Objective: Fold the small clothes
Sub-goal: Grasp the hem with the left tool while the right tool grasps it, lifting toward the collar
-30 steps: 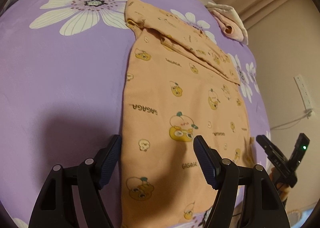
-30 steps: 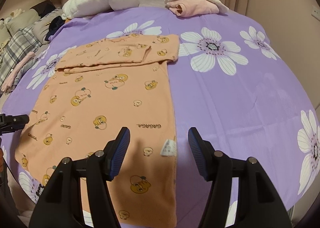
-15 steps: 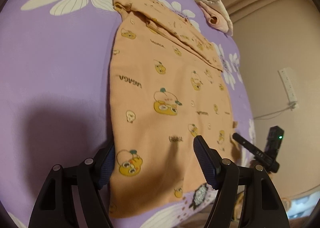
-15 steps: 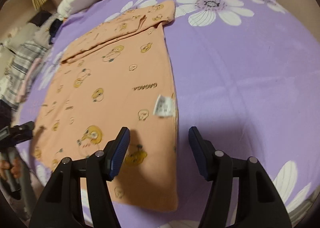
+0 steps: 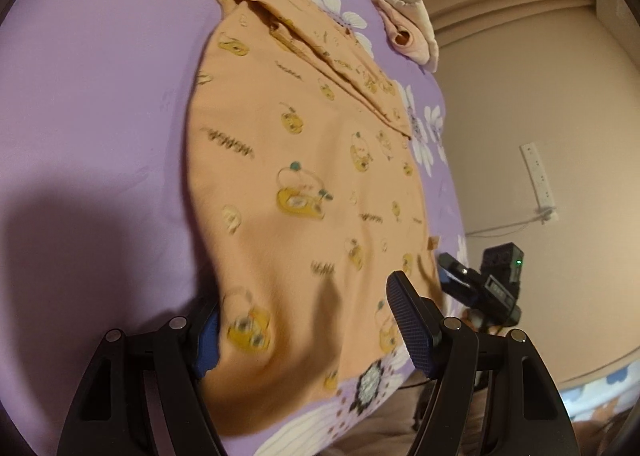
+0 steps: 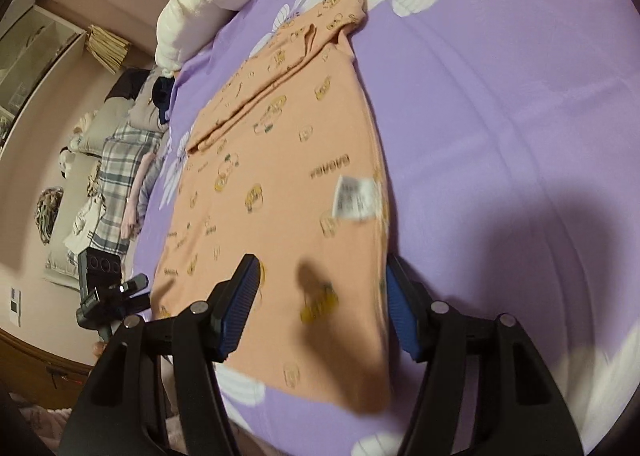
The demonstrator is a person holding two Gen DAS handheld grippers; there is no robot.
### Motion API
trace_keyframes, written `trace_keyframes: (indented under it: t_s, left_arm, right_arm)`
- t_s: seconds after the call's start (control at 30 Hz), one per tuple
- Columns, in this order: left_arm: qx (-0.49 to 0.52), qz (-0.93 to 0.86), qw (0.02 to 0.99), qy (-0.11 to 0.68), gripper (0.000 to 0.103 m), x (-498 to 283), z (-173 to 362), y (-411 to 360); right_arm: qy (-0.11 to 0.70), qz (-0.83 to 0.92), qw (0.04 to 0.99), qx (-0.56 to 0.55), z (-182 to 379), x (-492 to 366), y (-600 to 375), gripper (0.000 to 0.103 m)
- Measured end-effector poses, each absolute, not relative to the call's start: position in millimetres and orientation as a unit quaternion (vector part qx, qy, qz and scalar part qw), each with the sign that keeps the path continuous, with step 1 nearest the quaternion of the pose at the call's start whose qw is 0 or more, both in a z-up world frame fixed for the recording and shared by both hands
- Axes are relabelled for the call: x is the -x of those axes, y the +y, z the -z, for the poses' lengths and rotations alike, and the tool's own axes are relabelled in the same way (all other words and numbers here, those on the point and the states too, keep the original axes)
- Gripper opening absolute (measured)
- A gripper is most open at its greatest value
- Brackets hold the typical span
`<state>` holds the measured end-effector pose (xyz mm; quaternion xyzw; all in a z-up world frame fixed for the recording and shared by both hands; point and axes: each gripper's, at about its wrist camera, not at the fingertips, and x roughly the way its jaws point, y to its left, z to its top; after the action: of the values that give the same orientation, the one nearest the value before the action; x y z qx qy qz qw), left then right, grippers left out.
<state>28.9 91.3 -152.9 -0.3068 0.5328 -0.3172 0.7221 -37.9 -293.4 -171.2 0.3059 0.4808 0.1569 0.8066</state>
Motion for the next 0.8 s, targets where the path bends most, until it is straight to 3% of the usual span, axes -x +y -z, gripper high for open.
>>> trace_keyframes:
  t_s: [0.23, 0.53, 0.6, 0.67, 0.8]
  left_arm:
    - [0.315, 0.339, 0.713, 0.526, 0.072, -34.0, 152.7, 81.5]
    - [0.328, 0.343, 0.702, 0.532, 0.07, -14.8, 155.3, 92.4]
    - [0.327, 0.331, 0.704, 0.537, 0.058, -20.4, 157.1, 91.4]
    - [0.326, 0.316, 0.705, 0.544, 0.036, -27.7, 160.1, 90.3]
    - [0.345, 0.31, 0.702, 0.541, 0.024, -33.4, 160.5, 92.2]
  right_arm:
    - [0.473, -0.172, 0.797, -0.333, 172.6, 11.4, -290.3, 0.059]
    - [0.495, -0.203, 0.773, -0.341, 175.8, 40.5, -292.7, 0.049]
    - [0.496, -0.204, 0.777, -0.33, 175.0, 41.9, -290.1, 0.048]
    - [0.499, -0.201, 0.781, -0.316, 176.1, 35.3, -285.7, 0.038]
    - [0.503, -0.191, 0.787, -0.301, 178.5, 19.9, -279.2, 0.011]
